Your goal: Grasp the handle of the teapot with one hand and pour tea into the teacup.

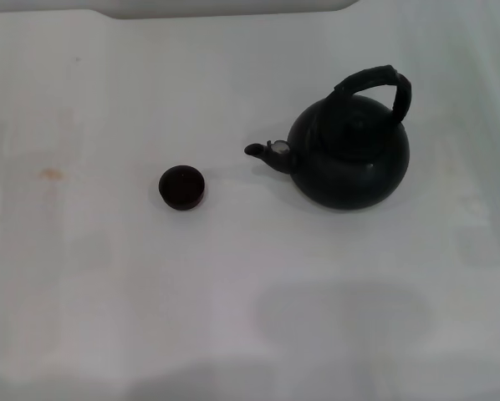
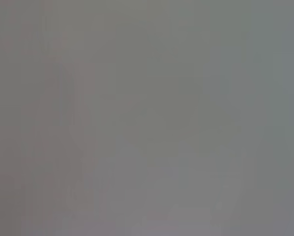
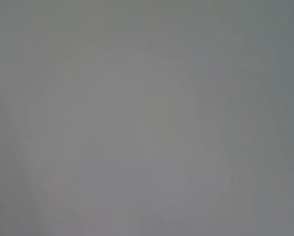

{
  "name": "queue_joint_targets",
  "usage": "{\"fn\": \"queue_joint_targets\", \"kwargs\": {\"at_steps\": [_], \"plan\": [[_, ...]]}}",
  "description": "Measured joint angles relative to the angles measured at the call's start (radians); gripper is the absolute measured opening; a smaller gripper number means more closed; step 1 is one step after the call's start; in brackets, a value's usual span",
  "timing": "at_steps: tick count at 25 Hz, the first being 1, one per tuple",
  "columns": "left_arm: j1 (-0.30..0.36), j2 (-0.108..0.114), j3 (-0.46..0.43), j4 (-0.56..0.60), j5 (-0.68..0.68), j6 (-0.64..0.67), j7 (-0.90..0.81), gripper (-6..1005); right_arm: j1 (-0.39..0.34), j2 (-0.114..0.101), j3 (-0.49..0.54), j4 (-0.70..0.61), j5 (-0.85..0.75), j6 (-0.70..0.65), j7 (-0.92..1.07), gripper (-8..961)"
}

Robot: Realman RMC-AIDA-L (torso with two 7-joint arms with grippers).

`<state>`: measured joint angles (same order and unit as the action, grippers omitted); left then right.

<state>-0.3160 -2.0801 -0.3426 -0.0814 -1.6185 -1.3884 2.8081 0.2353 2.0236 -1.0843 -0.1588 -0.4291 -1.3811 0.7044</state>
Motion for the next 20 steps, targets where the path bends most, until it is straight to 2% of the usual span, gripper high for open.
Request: {"fn": "queue_joint_targets", "kwargs": {"at_steps": [20], "plan": [[-0.003, 0.003, 0.002, -0.001, 0.042, 0.001, 0.004, 871, 0.048, -0.005, -0.003, 0.013, 0.024, 0.077, -0.047, 558]]}}
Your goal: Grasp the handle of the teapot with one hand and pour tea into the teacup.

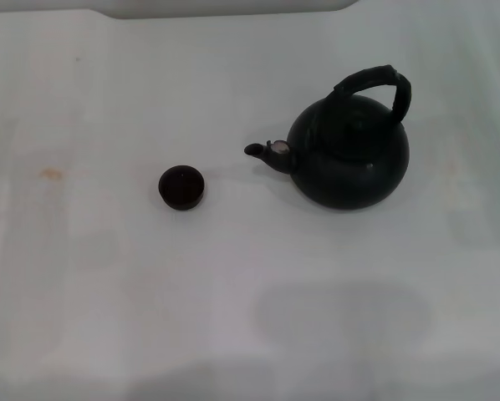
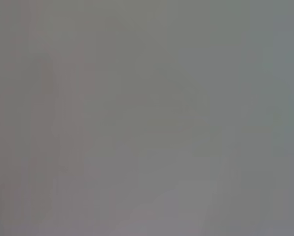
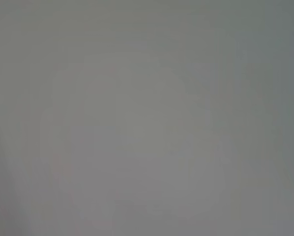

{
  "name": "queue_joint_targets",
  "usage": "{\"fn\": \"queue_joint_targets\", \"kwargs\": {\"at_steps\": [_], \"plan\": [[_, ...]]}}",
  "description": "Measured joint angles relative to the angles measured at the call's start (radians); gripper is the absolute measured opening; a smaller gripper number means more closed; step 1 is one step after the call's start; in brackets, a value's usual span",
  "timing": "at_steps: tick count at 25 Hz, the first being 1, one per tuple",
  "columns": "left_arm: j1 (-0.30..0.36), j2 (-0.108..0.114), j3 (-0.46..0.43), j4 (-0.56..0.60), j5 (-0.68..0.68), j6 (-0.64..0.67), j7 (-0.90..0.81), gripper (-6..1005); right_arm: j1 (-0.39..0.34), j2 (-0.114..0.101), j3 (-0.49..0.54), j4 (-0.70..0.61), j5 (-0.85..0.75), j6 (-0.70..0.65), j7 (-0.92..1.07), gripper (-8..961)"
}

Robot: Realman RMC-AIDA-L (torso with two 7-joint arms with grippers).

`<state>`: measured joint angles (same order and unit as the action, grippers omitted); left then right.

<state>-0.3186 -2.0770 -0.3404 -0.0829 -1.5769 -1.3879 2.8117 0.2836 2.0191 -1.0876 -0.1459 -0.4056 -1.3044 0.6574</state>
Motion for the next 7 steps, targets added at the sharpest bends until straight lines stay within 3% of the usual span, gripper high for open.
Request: {"fn": "queue_joint_targets", "kwargs": {"at_steps": [7], "plan": [[0.001, -0.001, -0.001, 0.0, -0.002, 0.0, -0.001, 871, 0.045, -0.002, 0.0, 0.001, -0.006, 0.06, -0.001, 558]]}}
